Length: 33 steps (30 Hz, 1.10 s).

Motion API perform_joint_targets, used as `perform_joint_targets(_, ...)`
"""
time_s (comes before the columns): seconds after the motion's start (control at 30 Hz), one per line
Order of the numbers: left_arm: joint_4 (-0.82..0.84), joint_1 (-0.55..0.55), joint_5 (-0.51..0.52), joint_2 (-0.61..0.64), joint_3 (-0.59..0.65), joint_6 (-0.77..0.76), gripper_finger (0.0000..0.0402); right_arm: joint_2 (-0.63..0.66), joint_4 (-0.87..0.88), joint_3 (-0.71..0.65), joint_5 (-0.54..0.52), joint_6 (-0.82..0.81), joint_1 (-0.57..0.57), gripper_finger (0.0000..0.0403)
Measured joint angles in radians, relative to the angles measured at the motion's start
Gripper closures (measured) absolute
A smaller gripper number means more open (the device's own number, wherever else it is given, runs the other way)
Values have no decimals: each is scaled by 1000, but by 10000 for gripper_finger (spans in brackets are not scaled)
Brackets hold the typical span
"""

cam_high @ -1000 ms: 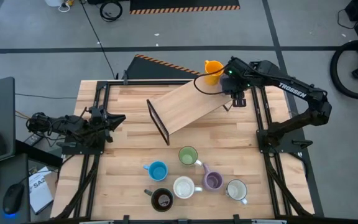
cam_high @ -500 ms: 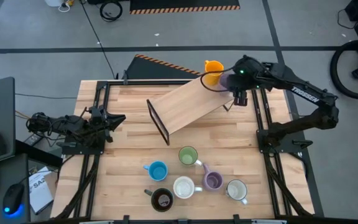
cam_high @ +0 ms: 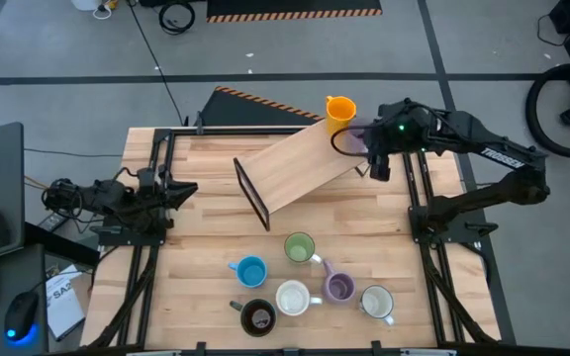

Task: Place coffee mugs
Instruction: Put the purple mug on the shelf

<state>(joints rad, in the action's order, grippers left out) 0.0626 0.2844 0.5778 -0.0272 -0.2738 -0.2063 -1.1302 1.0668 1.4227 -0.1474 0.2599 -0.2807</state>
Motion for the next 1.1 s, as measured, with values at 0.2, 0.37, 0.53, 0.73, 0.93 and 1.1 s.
perform_joint_targets(0.2,-80,0,-58,-68,5,3,347,-21,-1,-23,-7,-178,84,179)
perform_joint_targets(0.37,-121,0,-104,-199,6,-57,347,-29,-38,-83,-76,-300,154,179)
perform_joint_targets(0.53,-127,0,-106,-342,-31,-71,347,-29,-88,-139,-84,-409,210,179)
perform_joint_targets(0.73,-123,0,-139,-493,-116,-58,347,-29,-128,-197,-88,-499,276,179)
perform_joint_targets(0.93,-69,-11,-140,-605,-202,-43,347,-29,-185,-266,-96,-568,351,179)
perform_joint_targets(1.1,12,-62,-165,-688,-274,-52,347,-29,-242,-326,-143,-625,415,179)
